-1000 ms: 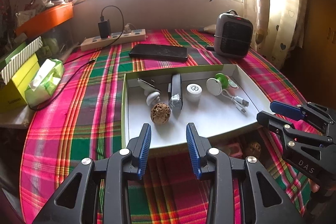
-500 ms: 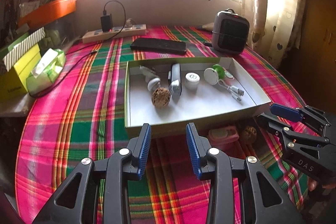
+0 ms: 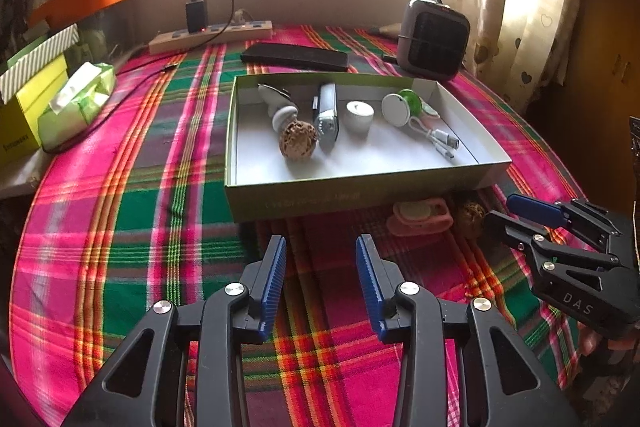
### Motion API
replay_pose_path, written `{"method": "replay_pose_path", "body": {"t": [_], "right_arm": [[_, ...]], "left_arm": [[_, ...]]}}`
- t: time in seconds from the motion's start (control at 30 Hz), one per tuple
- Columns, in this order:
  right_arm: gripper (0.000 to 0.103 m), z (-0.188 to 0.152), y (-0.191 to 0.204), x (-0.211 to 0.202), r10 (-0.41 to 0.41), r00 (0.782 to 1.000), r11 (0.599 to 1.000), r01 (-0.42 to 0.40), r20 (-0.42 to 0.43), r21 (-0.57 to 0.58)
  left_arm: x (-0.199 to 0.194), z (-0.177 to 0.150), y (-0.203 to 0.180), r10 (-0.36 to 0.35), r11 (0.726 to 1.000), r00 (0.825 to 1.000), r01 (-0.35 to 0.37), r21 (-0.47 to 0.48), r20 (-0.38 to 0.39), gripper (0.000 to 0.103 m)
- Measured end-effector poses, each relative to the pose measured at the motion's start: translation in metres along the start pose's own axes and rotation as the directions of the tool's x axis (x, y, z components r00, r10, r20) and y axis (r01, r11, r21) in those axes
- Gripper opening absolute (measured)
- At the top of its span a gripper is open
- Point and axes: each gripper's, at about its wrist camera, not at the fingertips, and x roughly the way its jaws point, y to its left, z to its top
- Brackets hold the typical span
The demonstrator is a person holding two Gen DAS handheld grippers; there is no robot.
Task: Organize objects
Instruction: 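Withdraw both open tools from the box toward the remaining items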
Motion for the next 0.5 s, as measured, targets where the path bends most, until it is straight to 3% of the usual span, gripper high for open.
{"method": "replay_pose_path", "body": {"t": [0.5], "right_arm": [[0.044,0.003,0.014,0.013,0.036,0.999,0.999,-0.037,-0.032,-0.028]], "left_arm": [[0.004,-0.001,-0.001,-0.015,1.0,1.0,0.015,0.007,-0.013,0.035]]}}
